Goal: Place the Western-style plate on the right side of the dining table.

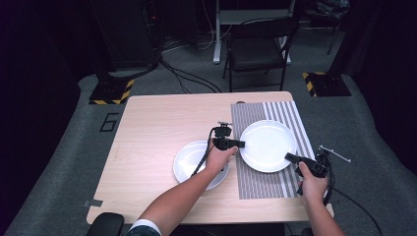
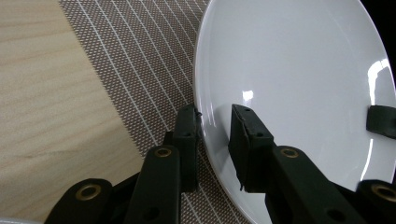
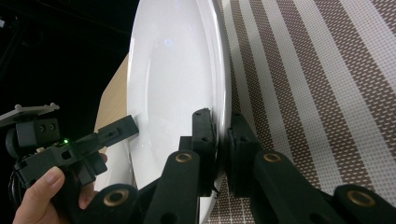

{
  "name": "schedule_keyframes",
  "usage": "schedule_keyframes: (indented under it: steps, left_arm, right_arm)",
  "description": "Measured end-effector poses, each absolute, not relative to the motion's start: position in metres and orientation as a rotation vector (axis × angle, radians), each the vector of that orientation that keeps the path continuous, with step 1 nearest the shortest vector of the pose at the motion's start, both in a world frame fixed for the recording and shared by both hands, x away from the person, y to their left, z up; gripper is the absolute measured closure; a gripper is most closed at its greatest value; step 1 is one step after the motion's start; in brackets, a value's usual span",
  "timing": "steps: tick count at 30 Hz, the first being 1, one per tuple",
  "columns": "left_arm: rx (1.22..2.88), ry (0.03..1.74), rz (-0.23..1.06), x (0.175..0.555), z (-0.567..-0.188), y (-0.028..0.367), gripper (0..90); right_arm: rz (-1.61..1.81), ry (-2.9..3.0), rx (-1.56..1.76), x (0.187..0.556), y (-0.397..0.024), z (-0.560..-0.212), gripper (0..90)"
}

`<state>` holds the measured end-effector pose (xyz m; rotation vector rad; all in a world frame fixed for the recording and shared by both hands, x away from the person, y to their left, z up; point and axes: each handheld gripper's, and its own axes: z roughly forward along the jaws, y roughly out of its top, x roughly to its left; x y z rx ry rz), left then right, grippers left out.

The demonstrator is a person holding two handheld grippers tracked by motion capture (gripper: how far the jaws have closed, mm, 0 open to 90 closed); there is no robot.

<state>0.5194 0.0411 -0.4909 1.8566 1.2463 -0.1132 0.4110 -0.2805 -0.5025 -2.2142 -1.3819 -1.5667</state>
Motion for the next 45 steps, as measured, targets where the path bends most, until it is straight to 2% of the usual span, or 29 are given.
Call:
schedule_keyframes:
  steps: [45]
  left_arm:
    - [1.851,1.304,-0.143,0.530,-0.499,0.027,72.3]
  right_arm:
    - [-1.542,-1.296,-2.278,0.437,-0.295,-0.515,83.1]
